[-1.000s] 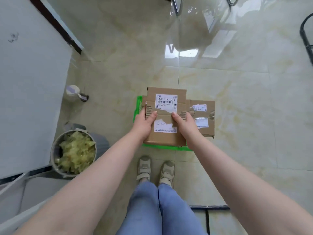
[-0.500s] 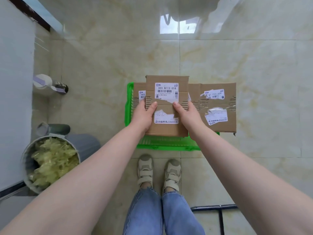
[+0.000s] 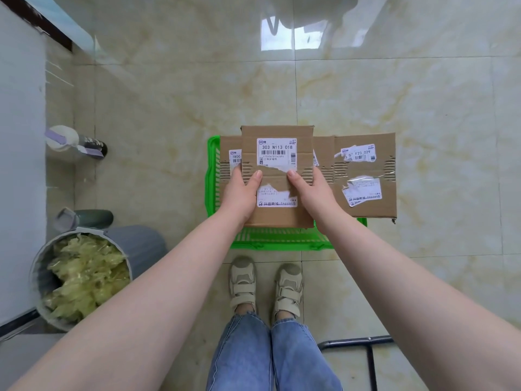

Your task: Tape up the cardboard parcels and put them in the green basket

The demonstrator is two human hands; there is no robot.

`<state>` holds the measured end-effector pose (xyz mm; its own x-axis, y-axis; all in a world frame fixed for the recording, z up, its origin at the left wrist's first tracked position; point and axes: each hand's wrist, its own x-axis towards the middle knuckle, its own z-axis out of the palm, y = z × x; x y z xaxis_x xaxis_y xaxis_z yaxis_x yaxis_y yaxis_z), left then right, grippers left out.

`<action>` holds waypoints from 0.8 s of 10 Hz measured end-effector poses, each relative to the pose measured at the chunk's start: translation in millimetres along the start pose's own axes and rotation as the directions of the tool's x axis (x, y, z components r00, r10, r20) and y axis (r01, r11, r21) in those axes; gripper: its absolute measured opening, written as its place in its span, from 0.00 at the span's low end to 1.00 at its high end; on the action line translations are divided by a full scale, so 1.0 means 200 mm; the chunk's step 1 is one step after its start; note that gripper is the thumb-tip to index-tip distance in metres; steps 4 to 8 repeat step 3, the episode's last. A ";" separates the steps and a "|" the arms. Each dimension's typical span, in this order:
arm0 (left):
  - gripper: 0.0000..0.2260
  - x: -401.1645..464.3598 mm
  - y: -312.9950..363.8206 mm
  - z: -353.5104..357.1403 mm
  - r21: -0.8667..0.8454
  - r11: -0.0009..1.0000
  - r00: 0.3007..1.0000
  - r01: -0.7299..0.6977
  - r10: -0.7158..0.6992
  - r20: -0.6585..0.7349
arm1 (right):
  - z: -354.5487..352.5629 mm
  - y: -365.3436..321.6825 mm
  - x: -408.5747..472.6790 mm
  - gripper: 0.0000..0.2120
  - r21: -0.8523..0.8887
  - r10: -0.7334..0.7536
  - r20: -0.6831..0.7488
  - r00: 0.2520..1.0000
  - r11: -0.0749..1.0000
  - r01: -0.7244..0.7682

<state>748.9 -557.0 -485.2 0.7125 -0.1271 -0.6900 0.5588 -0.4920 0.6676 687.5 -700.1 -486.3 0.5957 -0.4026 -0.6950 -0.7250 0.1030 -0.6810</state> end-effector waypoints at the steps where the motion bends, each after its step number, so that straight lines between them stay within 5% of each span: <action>1: 0.21 0.01 0.00 0.00 -0.016 1.000 1.000 0.008 -0.008 0.002 | -0.01 0.00 0.00 0.35 0.017 0.028 0.018 0.999 0.999 -0.029; 3: 0.29 0.02 -0.02 -0.02 -0.082 0.997 1.000 0.008 -0.009 -0.015 | -0.03 0.00 -0.01 0.39 0.034 0.033 -0.020 0.999 0.999 -0.032; 8: 0.29 0.02 -0.02 -0.02 -0.082 0.997 1.000 0.008 -0.009 -0.015 | -0.03 0.00 -0.01 0.39 0.034 0.033 -0.020 0.999 0.999 -0.032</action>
